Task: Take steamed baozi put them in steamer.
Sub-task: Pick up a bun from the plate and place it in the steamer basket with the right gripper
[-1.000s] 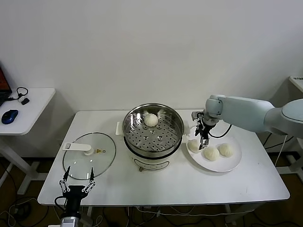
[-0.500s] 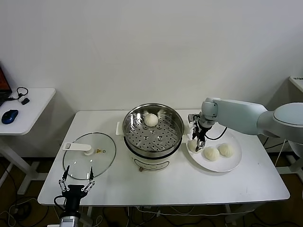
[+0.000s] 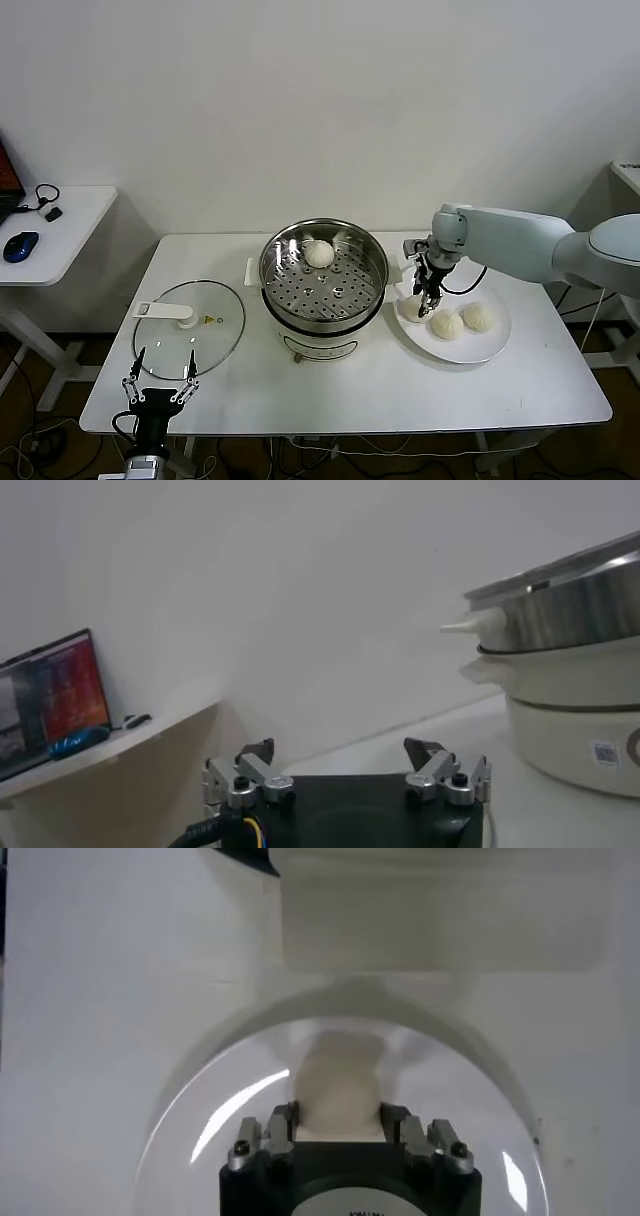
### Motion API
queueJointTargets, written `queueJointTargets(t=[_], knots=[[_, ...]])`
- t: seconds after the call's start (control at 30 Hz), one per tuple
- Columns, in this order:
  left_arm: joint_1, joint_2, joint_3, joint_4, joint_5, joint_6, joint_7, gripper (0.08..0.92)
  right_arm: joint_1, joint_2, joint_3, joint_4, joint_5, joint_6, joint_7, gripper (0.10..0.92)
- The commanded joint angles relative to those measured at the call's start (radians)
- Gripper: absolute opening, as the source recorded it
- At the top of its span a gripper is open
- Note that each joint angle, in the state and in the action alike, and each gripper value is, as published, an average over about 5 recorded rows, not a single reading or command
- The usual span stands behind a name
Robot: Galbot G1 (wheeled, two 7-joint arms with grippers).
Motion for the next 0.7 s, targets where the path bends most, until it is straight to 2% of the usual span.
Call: queueJointTargets(t=[0.03,0.47,0.7], knots=[[0.001,-0.049,0.001,-0.004,0.000,0.003,0.002,0.823,0.177,-0.020,-0.082,0.096,0.055,0.001,-0.022,0.568],[0.000,-0.049,0.016,-0.018,0.009,0.010,0.008,0.823,0.618,0.022,-0.228,0.307,0.311,0.009,-0.112,0.568],[0.006,-0.049,0.025,-0.031,0.018,0.011,0.009,0.823,0.690,0.138,-0.204,0.309,0.402,0.000,-0.139,0.568]])
